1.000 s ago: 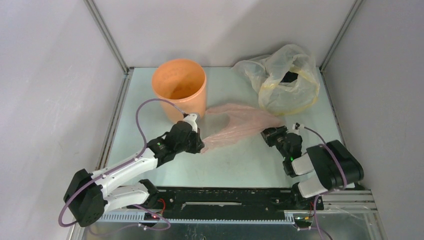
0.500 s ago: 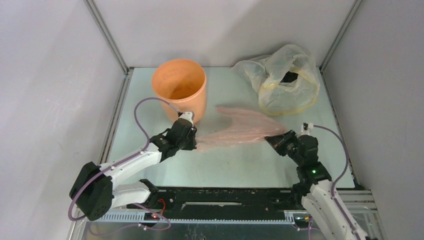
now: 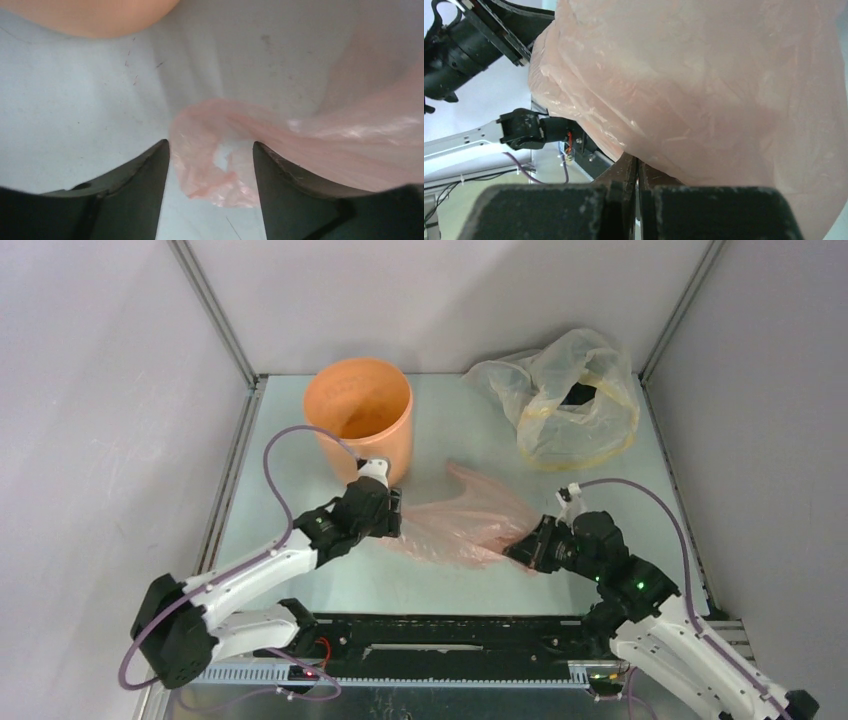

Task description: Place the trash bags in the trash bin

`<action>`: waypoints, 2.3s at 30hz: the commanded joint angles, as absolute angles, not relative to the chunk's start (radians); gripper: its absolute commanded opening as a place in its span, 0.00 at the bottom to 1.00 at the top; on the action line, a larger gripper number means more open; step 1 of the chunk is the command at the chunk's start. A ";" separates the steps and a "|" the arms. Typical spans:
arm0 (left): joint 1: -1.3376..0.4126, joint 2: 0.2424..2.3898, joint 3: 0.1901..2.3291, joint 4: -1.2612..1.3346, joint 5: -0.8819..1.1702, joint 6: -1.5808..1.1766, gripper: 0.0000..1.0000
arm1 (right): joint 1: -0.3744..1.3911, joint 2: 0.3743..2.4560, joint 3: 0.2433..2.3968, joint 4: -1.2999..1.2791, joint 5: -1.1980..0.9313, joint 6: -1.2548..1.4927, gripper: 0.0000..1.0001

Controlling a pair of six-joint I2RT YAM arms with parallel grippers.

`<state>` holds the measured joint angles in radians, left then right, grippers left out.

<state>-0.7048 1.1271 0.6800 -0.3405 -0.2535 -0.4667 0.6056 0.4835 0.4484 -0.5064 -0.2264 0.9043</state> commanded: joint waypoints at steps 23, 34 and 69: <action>-1.295 0.726 0.662 -0.044 -0.275 0.061 0.63 | 0.780 0.800 0.716 -0.505 0.142 1.226 0.00; -1.419 1.086 0.744 0.104 -0.456 0.449 0.68 | 0.781 0.800 0.715 -0.499 0.070 1.232 0.00; -1.401 1.208 0.698 0.277 -0.424 0.481 0.00 | 0.711 0.583 0.715 -0.707 0.234 1.031 0.85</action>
<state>-1.4124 1.3201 0.7425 0.2039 -0.4862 0.5285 0.7570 0.5789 0.6796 -0.6361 0.1669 1.0908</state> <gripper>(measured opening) 0.003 0.844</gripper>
